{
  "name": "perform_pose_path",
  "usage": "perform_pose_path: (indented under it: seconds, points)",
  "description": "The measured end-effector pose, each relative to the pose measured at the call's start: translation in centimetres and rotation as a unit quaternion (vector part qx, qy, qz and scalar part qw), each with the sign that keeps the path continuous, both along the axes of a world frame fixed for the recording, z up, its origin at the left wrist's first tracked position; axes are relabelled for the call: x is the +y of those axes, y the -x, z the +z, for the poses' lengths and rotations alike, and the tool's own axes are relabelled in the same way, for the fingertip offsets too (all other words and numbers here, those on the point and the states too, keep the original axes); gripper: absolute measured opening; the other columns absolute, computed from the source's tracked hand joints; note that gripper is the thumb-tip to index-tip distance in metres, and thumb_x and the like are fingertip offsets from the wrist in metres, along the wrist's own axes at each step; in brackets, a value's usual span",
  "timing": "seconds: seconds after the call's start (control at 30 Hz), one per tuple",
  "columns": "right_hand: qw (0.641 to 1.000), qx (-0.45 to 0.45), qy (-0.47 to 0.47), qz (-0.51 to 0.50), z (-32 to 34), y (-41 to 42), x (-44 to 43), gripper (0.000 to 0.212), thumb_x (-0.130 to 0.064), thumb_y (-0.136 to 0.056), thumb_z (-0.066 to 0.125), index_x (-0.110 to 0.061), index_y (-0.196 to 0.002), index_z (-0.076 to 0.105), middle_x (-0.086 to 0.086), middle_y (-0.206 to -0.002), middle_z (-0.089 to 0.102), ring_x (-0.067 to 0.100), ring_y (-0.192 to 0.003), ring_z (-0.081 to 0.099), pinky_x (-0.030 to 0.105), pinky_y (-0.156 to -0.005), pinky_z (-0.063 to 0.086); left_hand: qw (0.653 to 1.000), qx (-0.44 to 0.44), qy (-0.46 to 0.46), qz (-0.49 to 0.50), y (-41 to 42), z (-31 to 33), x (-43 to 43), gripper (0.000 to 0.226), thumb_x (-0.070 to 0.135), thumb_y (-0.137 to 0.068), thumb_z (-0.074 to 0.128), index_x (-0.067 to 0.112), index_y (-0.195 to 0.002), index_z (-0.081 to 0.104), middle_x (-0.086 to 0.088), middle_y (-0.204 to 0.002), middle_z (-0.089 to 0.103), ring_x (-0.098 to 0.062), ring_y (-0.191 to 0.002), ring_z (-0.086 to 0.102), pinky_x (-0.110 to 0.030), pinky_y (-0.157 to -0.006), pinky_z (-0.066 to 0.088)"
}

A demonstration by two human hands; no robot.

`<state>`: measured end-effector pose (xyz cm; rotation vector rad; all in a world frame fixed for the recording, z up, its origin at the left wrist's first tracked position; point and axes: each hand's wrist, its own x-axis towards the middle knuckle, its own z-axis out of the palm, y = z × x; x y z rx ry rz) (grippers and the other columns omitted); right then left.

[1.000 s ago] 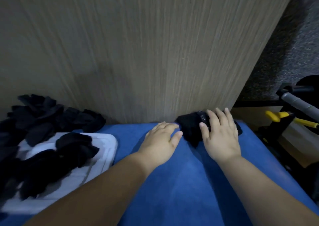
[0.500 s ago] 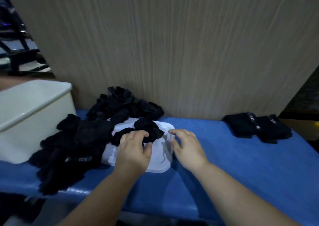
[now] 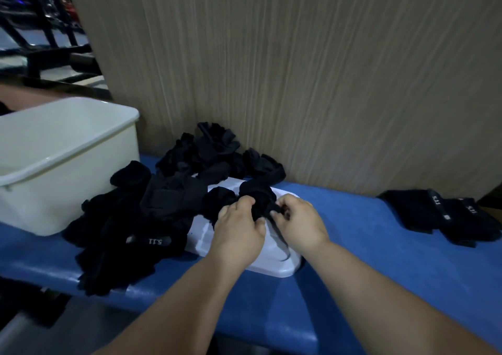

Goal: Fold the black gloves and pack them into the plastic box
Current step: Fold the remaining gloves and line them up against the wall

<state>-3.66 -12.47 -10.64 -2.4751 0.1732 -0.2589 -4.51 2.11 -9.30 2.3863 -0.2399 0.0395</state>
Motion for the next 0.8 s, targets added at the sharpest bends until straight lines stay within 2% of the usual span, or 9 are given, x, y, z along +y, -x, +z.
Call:
perform_pose_path:
  seconds: [0.1, 0.17, 0.3, 0.4, 0.5, 0.6, 0.67, 0.73, 0.8]
  points:
    - [1.000, -0.016, -0.019, -0.008, 0.9, 1.9, -1.0, 0.009, -0.028, -0.089, 0.062, -0.025, -0.084, 0.056, -0.008, -0.082, 0.058, 0.011, -0.077, 0.055, 0.029, -0.069, 0.047, 0.999, 0.012, 0.044, -0.007, 0.1, 0.6, -0.3, 0.036, 0.034, -0.097, 0.048, 0.021, -0.131, 0.044, 0.008, -0.124, 0.055, -0.014, -0.122, 0.042, -0.029, -0.097, 0.039]
    - [0.999, -0.030, -0.042, -0.012, 1.2, 3.9, -2.1, 0.008, -0.026, -0.090, 0.062, -0.026, -0.084, 0.056, -0.008, -0.087, 0.058, 0.007, -0.078, 0.055, 0.022, -0.069, 0.045, 0.998, 0.014, 0.047, -0.032, 0.5, 1.0, -0.7, 0.024, 0.038, -0.097, 0.046, 0.025, -0.117, 0.050, 0.012, -0.106, 0.062, -0.010, -0.103, 0.056, -0.031, -0.087, 0.048]
    - [0.996, -0.034, -0.082, -0.004, 1.4, 8.1, -4.7, 0.015, -0.021, -0.089, 0.064, -0.029, -0.081, 0.055, -0.010, -0.084, 0.057, 0.005, -0.068, 0.055, 0.013, -0.060, 0.039, 0.996, 0.016, 0.055, -0.075, 2.0, 1.2, -2.3, 0.021, 0.042, -0.095, 0.050, 0.024, -0.106, 0.049, 0.013, -0.089, 0.060, -0.004, -0.082, 0.058, -0.030, -0.076, 0.050]
    - [0.994, -0.039, -0.102, 0.012, 1.3, 10.7, -6.3, 0.020, -0.017, -0.090, 0.064, -0.031, -0.080, 0.054, -0.012, -0.067, 0.048, 0.003, -0.052, 0.047, 0.012, -0.052, 0.034, 0.991, 0.038, 0.087, -0.093, 3.0, 1.1, -3.6, 0.030, 0.041, -0.092, 0.057, 0.024, -0.113, 0.043, 0.012, -0.107, 0.054, -0.002, -0.084, 0.056, -0.022, -0.073, 0.044]
    - [0.989, -0.055, -0.135, 0.030, 0.9, 12.5, -7.7, 0.022, -0.015, -0.090, 0.064, -0.033, -0.084, 0.054, -0.011, -0.080, 0.058, 0.006, -0.063, 0.054, 0.015, -0.060, 0.038, 0.975, 0.078, 0.136, -0.156, 3.6, 0.9, -4.7, 0.046, 0.035, -0.092, 0.060, 0.038, -0.131, 0.037, 0.018, -0.127, 0.044, -0.007, -0.097, 0.060, -0.027, -0.088, 0.048]
    - [0.983, -0.050, -0.166, 0.067, 0.3, 13.5, -8.9, 0.023, -0.015, -0.084, 0.066, -0.034, -0.087, 0.054, -0.008, -0.106, 0.062, 0.015, -0.089, 0.062, 0.031, -0.078, 0.047, 0.955, 0.112, 0.172, -0.212, 4.1, 0.8, -5.6, 0.044, 0.023, -0.093, 0.061, 0.052, -0.122, 0.046, 0.026, -0.111, 0.056, 0.000, -0.094, 0.060, -0.021, -0.087, 0.049]
    - [0.970, -0.018, -0.219, 0.100, 0.5, 13.9, -9.4, 0.022, -0.020, -0.078, 0.065, -0.033, -0.090, 0.053, 0.002, -0.105, 0.063, 0.015, -0.084, 0.061, 0.030, -0.074, 0.045, 0.950, 0.117, 0.188, -0.220, 4.2, 0.7, -6.1, 0.040, 0.017, -0.092, 0.061, 0.054, -0.106, 0.052, 0.030, -0.097, 0.062, 0.001, -0.095, 0.062, -0.025, -0.092, 0.049]
    - [0.952, 0.006, -0.285, 0.113, 0.9, 13.9, -9.9, 0.023, -0.027, -0.074, 0.064, -0.031, -0.094, 0.054, 0.014, -0.095, 0.062, 0.019, -0.076, 0.053, 0.034, -0.071, 0.041, 0.952, 0.109, 0.194, -0.211, 4.1, 0.5, -6.6, 0.037, 0.016, -0.090, 0.063, 0.048, -0.106, 0.054, 0.023, -0.098, 0.064, -0.006, -0.097, 0.064, -0.032, -0.094, 0.050]
    - [0.936, 0.005, -0.338, 0.094, 1.2, 13.6, -10.5, 0.025, -0.032, -0.073, 0.063, -0.028, -0.096, 0.057, 0.009, -0.090, 0.059, 0.017, -0.079, 0.051, 0.033, -0.074, 0.041, 0.949, 0.116, 0.216, -0.200, 3.9, 0.2, -7.3, 0.035, 0.015, -0.090, 0.064, 0.040, -0.110, 0.051, 0.011, -0.099, 0.064, -0.011, -0.092, 0.064, -0.029, -0.089, 0.051]
